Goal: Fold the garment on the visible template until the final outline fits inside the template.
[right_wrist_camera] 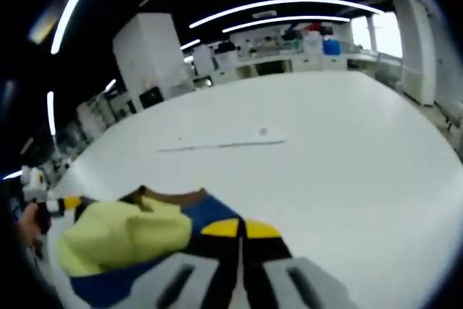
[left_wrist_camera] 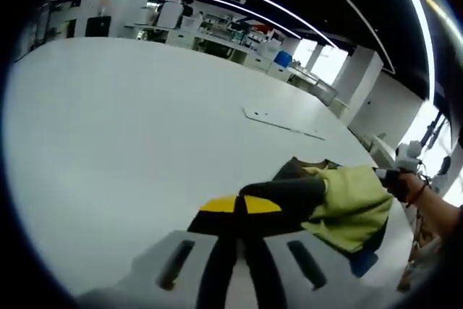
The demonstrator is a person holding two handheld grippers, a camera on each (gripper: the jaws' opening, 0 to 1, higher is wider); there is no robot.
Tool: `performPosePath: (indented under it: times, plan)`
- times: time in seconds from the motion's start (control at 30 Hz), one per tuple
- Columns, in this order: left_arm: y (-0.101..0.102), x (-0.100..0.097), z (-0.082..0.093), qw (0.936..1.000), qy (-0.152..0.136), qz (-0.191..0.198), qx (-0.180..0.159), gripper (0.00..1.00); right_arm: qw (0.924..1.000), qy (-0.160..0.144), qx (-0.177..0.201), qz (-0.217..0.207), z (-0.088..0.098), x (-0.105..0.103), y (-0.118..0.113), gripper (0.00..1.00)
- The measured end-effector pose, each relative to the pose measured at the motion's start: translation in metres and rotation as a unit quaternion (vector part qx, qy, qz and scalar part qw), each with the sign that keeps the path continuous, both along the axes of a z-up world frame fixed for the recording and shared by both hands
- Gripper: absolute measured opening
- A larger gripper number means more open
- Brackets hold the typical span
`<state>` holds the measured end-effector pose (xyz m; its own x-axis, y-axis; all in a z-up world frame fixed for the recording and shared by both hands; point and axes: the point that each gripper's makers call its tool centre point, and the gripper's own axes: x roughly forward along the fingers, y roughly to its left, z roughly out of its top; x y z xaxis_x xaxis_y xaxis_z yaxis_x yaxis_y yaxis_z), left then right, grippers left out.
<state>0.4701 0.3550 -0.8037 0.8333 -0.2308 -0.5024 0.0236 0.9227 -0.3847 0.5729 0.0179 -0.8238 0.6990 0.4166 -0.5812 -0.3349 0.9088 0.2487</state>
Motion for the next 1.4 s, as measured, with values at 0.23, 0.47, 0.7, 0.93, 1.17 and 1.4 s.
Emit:
performPosePath:
  times: [0.23,0.47,0.7,0.93,1.17,1.4]
  plan:
    - [0.004,-0.004,0.003,0.9996,-0.004,0.011,0.025,0.15,0.9994,-0.017,-0.031,-0.001,0.008,-0.002,-0.005,0.11]
    - [0.0,-0.016,0.013,0.999,-0.011,-0.002,0.043,0.46,0.9996,-0.018,-0.022,-0.005,0.029,-0.019,-0.001,0.46]
    - [-0.018,-0.039,0.018,0.9979,-0.006,-0.039,0.052,0.57,0.9998,-0.021,0.005,0.006,0.054,-0.062,0.016,0.67]
    - [-0.042,-0.057,0.026,0.9962,-0.012,-0.068,0.053,0.59,0.9991,-0.022,0.009,0.035,0.063,-0.099,0.034,0.7]
    - [-0.067,-0.065,0.03,0.9935,-0.029,-0.094,0.057,0.55,0.9983,-0.015,0.012,0.056,0.063,-0.136,0.054,0.7]
    - [-0.086,-0.064,0.025,0.9942,-0.031,-0.087,0.054,0.52,0.9976,0.001,0.023,0.065,0.055,-0.165,0.076,0.65]
